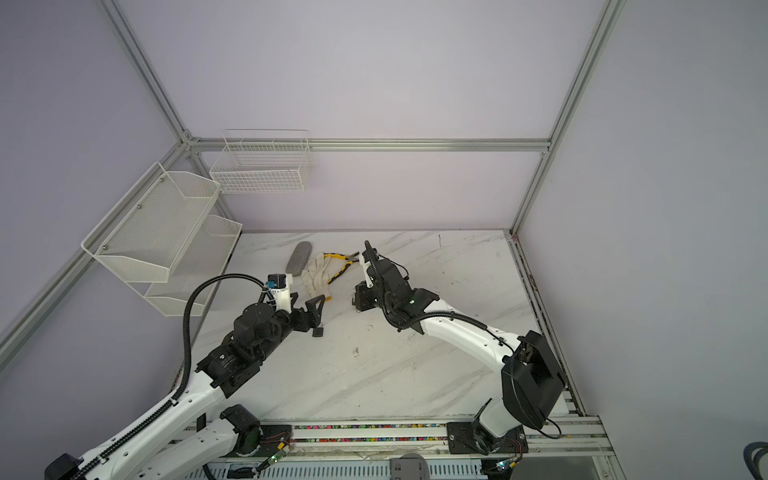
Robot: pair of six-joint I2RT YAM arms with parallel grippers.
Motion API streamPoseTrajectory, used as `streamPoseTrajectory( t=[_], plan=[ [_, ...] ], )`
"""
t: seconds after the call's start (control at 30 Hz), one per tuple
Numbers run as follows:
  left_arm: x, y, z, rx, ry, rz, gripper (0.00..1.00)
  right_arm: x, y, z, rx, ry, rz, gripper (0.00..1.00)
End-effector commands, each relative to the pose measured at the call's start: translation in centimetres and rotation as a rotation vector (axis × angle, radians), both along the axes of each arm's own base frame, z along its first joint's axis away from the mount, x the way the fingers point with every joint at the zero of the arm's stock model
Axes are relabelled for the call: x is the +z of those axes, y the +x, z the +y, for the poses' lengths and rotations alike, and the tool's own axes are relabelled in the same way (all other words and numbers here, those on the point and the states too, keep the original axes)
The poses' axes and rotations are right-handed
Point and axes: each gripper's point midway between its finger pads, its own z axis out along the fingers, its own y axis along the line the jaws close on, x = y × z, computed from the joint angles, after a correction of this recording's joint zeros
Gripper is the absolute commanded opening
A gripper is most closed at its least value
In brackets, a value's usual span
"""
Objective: Unlock with the key
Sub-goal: 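Carry the key toward the left gripper while the left gripper rises to meet it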
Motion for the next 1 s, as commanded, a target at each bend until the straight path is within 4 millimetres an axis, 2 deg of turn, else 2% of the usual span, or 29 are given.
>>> streamPoseTrajectory(
  t=[0.0, 0.13, 0.23, 0.4, 0.6, 0.9, 0.97],
  plan=[
    [0.2, 0.1, -3.1, -0.174, 0.001, -0.092, 0.83, 1.1, -0.4, -1.2, -0.011, 0.003, 0.044, 0.0],
    [-0.6, -0.3, -6.7, -0.377, 0.026, -0.147, 0.76, 1.8, -0.3, -1.8, -0.02, 0.007, 0.049, 0.0],
    [-0.8, 0.2, -7.9, -0.419, 0.005, -0.172, 0.69, 2.5, -0.4, -2.0, -0.022, 0.016, 0.044, 0.0],
    [-1.3, 0.9, -9.1, -0.44, 0.011, -0.239, 0.62, 3.3, -0.4, -2.3, -0.028, 0.038, 0.041, 0.0],
    [-0.5, 1.1, -10.6, -0.47, 0.024, -0.345, 0.55, 4.0, -0.3, -2.5, -0.034, 0.052, 0.032, 0.0],
    [-0.5, 2.1, -12.4, -0.499, 0.054, -0.402, 0.48, 4.9, -0.2, -2.5, -0.036, 0.074, 0.027, 0.0],
    [-0.4, 2.3, -12.7, -0.501, 0.053, -0.411, 0.44, 5.0, -0.3, -2.5, -0.034, 0.078, 0.029, 0.0]
  ],
)
